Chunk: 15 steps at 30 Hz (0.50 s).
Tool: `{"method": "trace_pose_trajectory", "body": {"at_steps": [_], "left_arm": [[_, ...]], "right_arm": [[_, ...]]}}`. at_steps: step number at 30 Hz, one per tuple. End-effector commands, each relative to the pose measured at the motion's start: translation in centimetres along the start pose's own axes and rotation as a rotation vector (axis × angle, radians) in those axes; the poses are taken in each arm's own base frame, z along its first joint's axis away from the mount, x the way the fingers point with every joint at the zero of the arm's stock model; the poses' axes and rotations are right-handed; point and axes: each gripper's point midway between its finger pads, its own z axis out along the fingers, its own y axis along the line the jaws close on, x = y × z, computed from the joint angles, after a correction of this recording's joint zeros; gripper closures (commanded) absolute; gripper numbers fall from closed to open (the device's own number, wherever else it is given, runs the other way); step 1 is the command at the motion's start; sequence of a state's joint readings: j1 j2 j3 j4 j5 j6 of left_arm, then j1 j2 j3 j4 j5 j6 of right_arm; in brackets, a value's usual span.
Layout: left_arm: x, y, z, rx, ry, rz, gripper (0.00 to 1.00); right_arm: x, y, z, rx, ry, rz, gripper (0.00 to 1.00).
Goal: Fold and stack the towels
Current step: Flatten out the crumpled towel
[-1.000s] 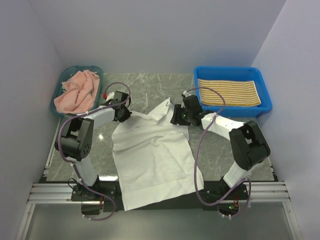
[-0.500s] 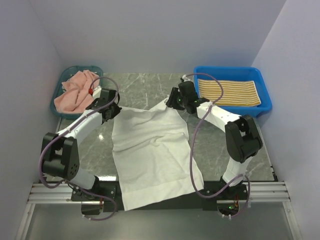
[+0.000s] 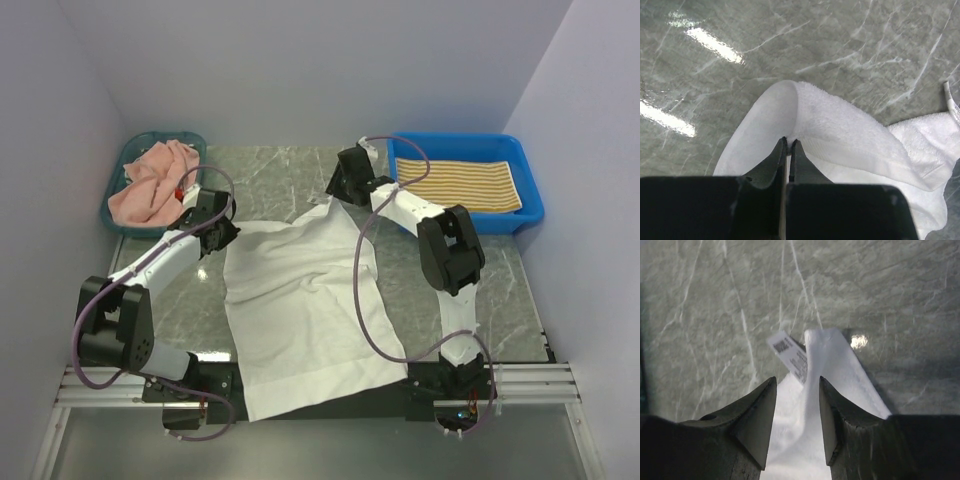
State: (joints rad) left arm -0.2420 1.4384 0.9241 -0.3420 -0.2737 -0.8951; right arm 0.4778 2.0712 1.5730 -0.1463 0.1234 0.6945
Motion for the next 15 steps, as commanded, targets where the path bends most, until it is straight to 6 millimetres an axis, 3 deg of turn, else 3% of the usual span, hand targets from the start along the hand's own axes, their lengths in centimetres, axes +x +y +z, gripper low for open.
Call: {"method": "trace_pose_trajectory", "body": {"at_steps": [1,8,15], "left_arm": [[-0.6,-0.6,-0.8,0.040,-0.014,0.005,0.99],[-0.3,-0.5,-1.1,0.058,-0.014,-0.006,1.00],[0.3,-0.4,-0.8,0.059,0.003,-0.009,0.99]], "right_arm": [[-2.6,0.4,0.8,0.044,-0.079,0.060,0.53],[-3.2,0.8,3.1,0.073,-0.080,0.070,0.53],[-1.6,-1.6,4.3,0.168,-0.048,0.052,0.53]]}}
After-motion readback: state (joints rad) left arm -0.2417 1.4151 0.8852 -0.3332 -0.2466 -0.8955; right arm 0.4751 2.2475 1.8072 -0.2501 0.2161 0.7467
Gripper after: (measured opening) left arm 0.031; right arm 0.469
